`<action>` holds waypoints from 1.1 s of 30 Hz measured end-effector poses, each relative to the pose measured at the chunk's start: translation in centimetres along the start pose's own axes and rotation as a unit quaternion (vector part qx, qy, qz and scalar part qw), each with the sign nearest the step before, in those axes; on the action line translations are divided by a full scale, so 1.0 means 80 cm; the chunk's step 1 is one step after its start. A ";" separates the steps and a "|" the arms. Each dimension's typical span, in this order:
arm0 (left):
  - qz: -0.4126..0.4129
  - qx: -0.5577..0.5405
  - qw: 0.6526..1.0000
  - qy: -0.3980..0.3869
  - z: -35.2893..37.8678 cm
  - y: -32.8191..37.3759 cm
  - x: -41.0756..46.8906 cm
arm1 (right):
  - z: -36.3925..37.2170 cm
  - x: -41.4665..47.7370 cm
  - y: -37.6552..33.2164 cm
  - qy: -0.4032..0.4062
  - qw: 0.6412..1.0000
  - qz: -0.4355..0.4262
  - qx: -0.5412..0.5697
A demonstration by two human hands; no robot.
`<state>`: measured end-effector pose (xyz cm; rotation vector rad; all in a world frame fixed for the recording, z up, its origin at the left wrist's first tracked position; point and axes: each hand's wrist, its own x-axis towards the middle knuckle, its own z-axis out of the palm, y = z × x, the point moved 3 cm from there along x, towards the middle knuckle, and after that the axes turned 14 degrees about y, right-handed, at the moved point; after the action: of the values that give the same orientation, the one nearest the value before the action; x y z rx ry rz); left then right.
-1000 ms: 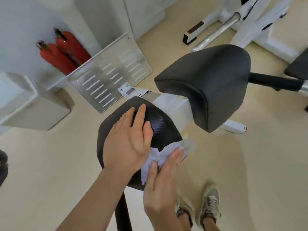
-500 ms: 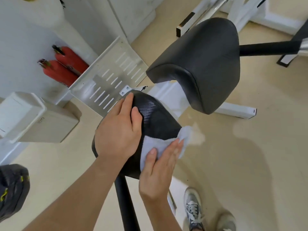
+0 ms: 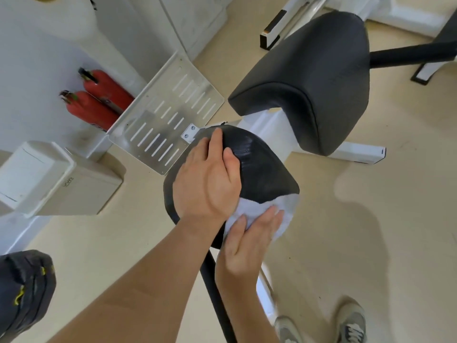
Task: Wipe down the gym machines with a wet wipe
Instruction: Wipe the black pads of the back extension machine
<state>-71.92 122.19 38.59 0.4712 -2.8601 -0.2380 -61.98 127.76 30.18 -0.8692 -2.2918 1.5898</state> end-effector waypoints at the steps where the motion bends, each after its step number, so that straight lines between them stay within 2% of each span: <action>1: -0.004 -0.004 1.000 -0.004 0.001 -0.001 0.001 | 0.005 0.025 -0.010 0.016 0.999 -0.028 -0.023; 3: -0.012 -0.015 1.000 -0.011 0.003 -0.002 0.001 | 0.009 0.077 -0.035 0.030 0.995 -0.091 -0.040; 6: -0.017 -0.031 0.999 -0.008 0.003 -0.003 0.002 | 0.008 0.107 -0.053 -0.031 0.974 -0.220 -0.048; 8: -0.025 -0.038 0.999 -0.008 0.003 -0.005 0.002 | -0.004 0.099 -0.042 -0.057 0.961 -0.267 -0.041; 12: -0.036 -0.052 0.997 -0.035 0.000 -0.004 0.008 | -0.013 0.101 -0.031 -0.079 0.969 -0.234 -0.015; 16: -0.032 -0.038 0.997 -0.057 -0.003 -0.005 0.011 | -0.002 0.163 -0.098 -0.151 0.973 -0.159 -0.073; 18: -0.029 -0.032 0.997 -0.058 -0.003 -0.007 0.013 | -0.005 0.198 -0.137 -0.179 0.962 -0.200 -0.049; 20: -0.043 -0.036 0.997 -0.060 -0.004 -0.007 0.015 | -0.028 0.237 -0.182 -0.164 0.946 -0.280 -0.005; 22: -0.079 -0.046 0.994 -0.059 -0.006 -0.007 0.017 | -0.049 0.283 -0.212 -0.136 0.913 -0.385 -0.011; 24: -0.120 -0.055 0.990 -0.049 -0.006 -0.002 0.020 | -0.053 0.334 -0.219 -0.160 0.861 -0.471 -0.103; 25: -0.147 -0.066 0.986 -0.033 -0.007 0.005 0.022 | -0.049 0.354 -0.214 -0.202 0.816 -0.513 -0.174; 27: -0.190 -0.109 0.976 0.005 -0.008 0.033 0.033 | -0.037 0.376 -0.191 -0.284 0.699 -0.575 -0.317; 28: -0.185 -0.131 0.974 0.020 -0.006 0.057 0.041 | -0.034 0.381 -0.183 -0.307 0.661 -0.586 -0.353; 29: -0.163 -0.152 0.974 0.031 -0.004 0.085 0.052 | -0.029 0.387 -0.183 -0.325 0.645 -0.586 -0.367; 31: -0.116 -0.195 0.973 0.037 0.004 0.137 0.077 | -0.014 0.394 -0.195 -0.369 0.636 -0.567 -0.370; 33: -0.101 -0.242 0.965 0.019 0.017 0.169 0.098 | 0.005 0.397 -0.207 -0.399 0.618 -0.576 -0.358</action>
<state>-83.48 132.36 41.48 0.6485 -2.5810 -0.9244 -93.30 141.89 40.36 1.4242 -2.8622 0.3535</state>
